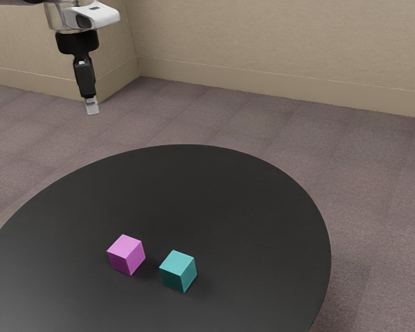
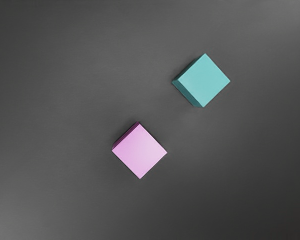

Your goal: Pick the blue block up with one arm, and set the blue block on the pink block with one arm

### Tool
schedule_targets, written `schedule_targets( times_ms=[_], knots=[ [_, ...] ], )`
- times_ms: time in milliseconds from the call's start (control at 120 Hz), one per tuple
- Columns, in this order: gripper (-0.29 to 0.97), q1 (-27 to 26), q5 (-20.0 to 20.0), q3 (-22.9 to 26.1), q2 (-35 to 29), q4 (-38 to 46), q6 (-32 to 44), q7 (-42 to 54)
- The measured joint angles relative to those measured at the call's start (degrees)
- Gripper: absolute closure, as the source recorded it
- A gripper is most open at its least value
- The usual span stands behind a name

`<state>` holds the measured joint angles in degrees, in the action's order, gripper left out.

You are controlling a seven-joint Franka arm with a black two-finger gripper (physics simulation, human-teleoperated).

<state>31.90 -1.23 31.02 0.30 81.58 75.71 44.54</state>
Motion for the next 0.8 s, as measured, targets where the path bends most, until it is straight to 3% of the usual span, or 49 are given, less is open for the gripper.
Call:
schedule_targets(
  times_ms=[333,458,500,592,675,800],
  knots=[
    [0.0,0.12,0.02,-0.06,-0.22,0.14,0.0,0.4],
    [0.0,0.94,0.56,-0.46,-4.35,2.42,-0.56,0.01],
    [0.0,1.0,1.42,0.08,-7.53,-2.32,-1.77,0.23],
    [0.0,-7.31,3.1,4.54,-10.02,-6.02,-3.82,1.96],
    [0.0,-8.76,3.9,6.0,-10.23,4.64,-2.61,4.49],
    [0.0,-8.35,0.52,6.08,-10.27,26.97,9.2,9.32]
  ],
)
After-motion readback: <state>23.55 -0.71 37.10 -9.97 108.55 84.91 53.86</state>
